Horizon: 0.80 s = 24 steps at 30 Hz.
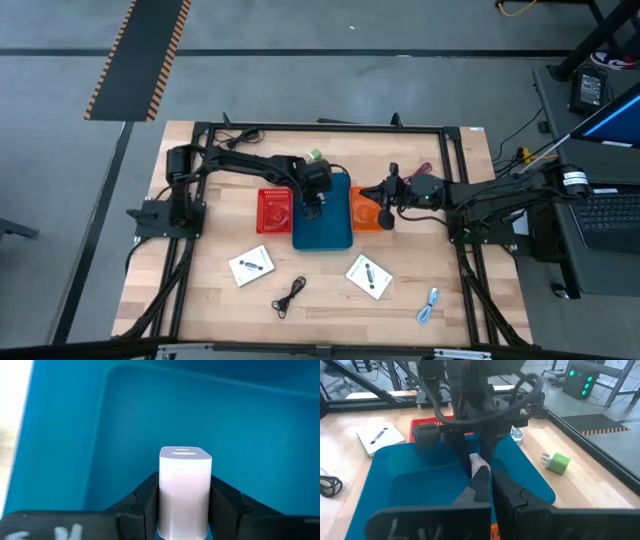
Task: Pick and place items into bin
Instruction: Put the white charger adapter into the blue bin
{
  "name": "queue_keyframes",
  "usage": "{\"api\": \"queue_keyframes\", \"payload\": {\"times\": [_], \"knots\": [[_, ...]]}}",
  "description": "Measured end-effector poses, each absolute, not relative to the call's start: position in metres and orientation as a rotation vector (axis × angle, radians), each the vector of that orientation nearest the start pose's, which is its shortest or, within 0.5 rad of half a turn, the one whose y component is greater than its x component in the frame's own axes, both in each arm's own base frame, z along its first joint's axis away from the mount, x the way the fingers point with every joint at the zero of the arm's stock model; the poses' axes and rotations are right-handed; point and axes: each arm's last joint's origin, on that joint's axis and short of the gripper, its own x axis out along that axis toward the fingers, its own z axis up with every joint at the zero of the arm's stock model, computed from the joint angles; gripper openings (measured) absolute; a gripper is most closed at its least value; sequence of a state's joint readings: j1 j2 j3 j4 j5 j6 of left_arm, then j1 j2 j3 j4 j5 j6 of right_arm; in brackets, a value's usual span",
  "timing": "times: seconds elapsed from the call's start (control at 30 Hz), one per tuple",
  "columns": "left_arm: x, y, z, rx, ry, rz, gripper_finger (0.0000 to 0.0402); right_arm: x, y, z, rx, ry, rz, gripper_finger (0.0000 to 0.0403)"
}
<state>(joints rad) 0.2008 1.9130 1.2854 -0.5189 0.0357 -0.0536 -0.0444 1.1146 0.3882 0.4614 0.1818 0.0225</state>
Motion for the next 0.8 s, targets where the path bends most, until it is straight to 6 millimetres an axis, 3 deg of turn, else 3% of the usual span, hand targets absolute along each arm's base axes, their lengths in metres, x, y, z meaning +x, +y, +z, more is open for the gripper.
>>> {"api": "queue_keyframes", "payload": {"times": [0.13,0.57,0.8], "knots": [[0.376,0.076,0.162,-0.170,1.154,0.190,0.0124,0.220,-0.015,0.197,-0.003,0.263,-0.227,0.0000],[0.377,0.078,0.164,-0.113,1.132,0.240,0.0158,0.220,-0.015,0.197,-0.002,0.262,-0.227,0.0000],[0.384,0.079,0.178,-0.051,1.123,0.177,0.0158,0.220,-0.015,0.197,-0.002,0.263,-0.227,0.0000]]}}
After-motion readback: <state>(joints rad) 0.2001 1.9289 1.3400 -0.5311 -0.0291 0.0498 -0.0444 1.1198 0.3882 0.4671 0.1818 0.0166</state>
